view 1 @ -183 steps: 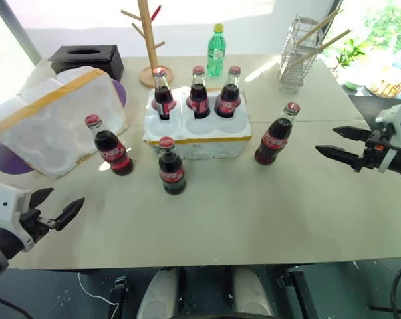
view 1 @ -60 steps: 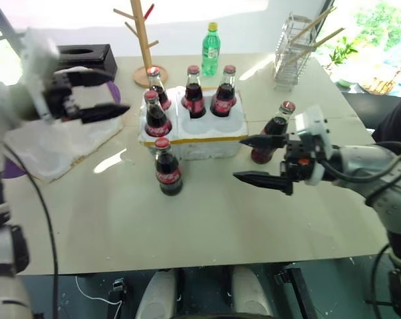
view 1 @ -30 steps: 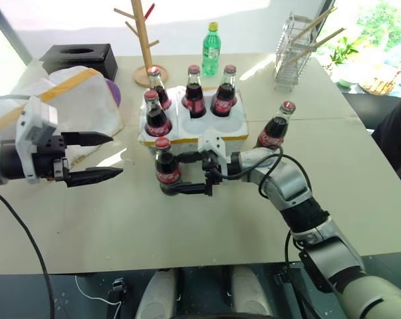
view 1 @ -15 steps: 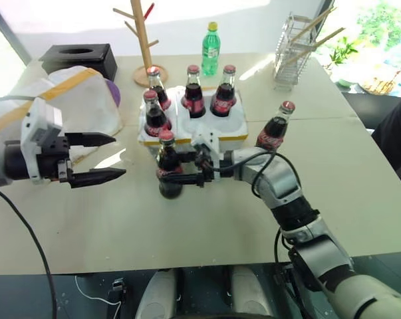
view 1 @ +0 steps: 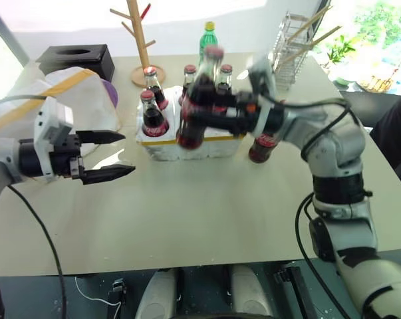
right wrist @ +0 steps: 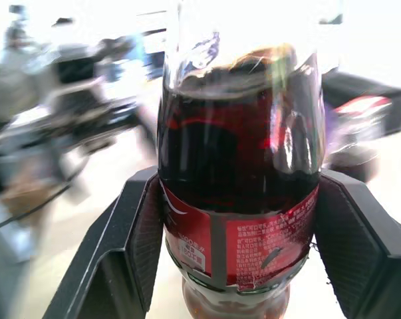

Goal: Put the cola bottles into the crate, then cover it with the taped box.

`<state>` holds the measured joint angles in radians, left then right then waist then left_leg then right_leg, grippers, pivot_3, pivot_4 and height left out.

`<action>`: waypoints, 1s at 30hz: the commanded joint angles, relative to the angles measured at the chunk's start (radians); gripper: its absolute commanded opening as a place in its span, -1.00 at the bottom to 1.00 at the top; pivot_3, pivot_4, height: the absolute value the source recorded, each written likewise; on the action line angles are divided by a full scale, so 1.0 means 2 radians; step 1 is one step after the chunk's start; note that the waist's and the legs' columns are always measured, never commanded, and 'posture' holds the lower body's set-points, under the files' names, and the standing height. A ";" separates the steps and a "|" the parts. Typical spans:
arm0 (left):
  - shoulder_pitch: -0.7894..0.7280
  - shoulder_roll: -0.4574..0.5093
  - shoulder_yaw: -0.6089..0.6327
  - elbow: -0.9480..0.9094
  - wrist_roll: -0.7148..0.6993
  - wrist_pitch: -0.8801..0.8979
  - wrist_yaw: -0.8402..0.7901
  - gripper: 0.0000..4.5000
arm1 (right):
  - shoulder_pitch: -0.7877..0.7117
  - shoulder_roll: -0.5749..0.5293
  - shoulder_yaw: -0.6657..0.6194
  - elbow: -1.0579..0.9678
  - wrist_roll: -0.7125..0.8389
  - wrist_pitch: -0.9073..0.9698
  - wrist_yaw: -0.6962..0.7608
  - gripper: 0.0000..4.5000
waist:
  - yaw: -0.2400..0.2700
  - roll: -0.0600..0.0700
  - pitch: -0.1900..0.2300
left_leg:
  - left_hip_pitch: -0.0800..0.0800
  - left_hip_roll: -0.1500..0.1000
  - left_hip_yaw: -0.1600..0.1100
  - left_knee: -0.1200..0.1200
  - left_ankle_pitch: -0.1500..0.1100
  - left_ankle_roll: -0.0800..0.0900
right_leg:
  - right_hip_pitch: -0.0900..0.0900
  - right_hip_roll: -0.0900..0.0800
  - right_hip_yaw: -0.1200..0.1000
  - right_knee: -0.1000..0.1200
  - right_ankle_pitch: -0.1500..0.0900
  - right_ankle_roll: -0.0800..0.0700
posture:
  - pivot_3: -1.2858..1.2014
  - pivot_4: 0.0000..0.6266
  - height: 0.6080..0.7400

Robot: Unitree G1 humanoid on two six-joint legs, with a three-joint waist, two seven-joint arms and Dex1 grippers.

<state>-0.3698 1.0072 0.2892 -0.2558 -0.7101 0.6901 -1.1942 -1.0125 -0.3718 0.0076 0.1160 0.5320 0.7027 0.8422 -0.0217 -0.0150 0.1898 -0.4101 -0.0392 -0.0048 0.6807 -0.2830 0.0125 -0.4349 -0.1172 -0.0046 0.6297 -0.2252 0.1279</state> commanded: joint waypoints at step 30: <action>-0.063 -0.065 -0.034 -0.001 -0.005 -0.014 0.057 1.00 | 0.114 -0.019 -0.055 -0.164 0.002 0.091 -0.056 0.99 | 0.002 0.000 0.000 | -0.001 -0.001 -0.001 0.000 0.001 -0.001 | 0.000 -0.001 0.000 0.000 0.000 0.000 | 0.03 -0.52 1.00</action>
<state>-0.4737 0.8842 0.2296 -0.2485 -0.7116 0.6859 -1.0710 -0.7962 -0.3842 -0.0343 -0.0603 0.4379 0.7867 0.7436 -0.0169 -0.0156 0.1893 -0.4111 -0.0402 -0.0063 0.6805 -0.2825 0.0115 -0.4343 -0.1184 -0.0047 0.6304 -0.2251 0.1280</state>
